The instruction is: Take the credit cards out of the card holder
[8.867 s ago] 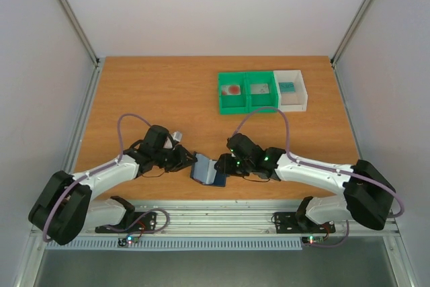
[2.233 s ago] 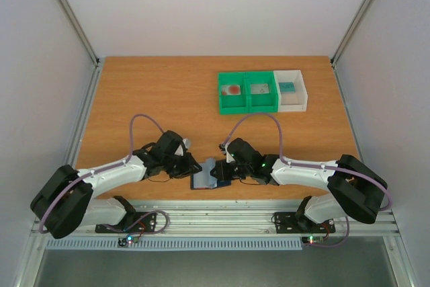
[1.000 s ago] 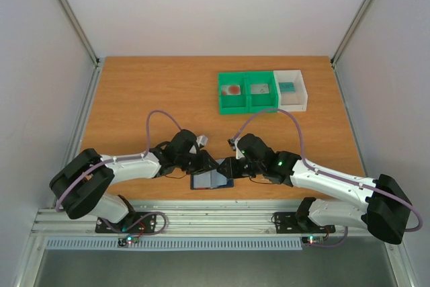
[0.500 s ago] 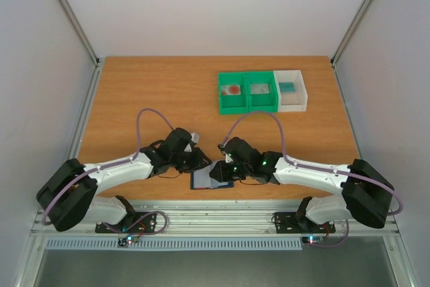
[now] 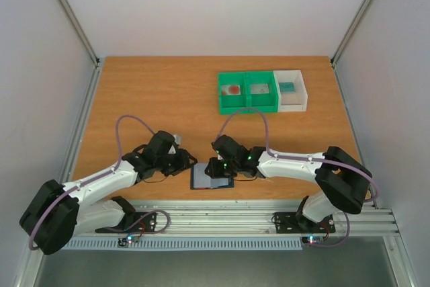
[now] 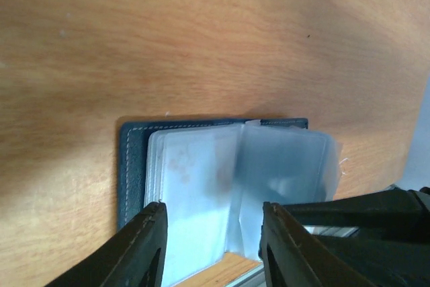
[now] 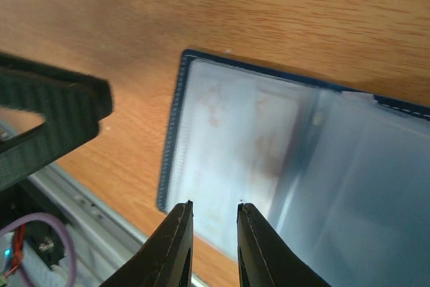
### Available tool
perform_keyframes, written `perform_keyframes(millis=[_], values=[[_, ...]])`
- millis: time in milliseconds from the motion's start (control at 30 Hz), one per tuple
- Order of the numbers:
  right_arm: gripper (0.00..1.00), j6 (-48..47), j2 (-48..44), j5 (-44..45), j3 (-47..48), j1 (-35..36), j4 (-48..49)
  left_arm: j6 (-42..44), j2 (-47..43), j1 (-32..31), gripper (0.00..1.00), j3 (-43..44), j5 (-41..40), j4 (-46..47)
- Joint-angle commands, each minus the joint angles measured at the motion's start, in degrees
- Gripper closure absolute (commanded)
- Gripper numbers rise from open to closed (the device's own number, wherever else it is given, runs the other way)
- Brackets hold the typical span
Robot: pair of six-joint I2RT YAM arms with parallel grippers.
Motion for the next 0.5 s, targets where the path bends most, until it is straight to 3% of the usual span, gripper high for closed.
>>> perform_keyframes(millis=[0, 200, 467], values=[[0.8, 1.25, 2.32, 4.17, 0.47, 0.36, -2.01, -0.14, -1.1, 0.39, 0.58, -2.02, 1.0, 1.81], [0.81, 2.21, 4.57, 4.95, -1.9, 0.35, -0.52, -0.72, 0.9, 0.35, 0.56, -3.33, 3.75, 5.42], [0.9, 3.22, 4.94, 9.05, -5.03, 0.36, -0.55, -0.34, 2.0, 0.39, 0.49, -3.33, 5.67, 6.65]])
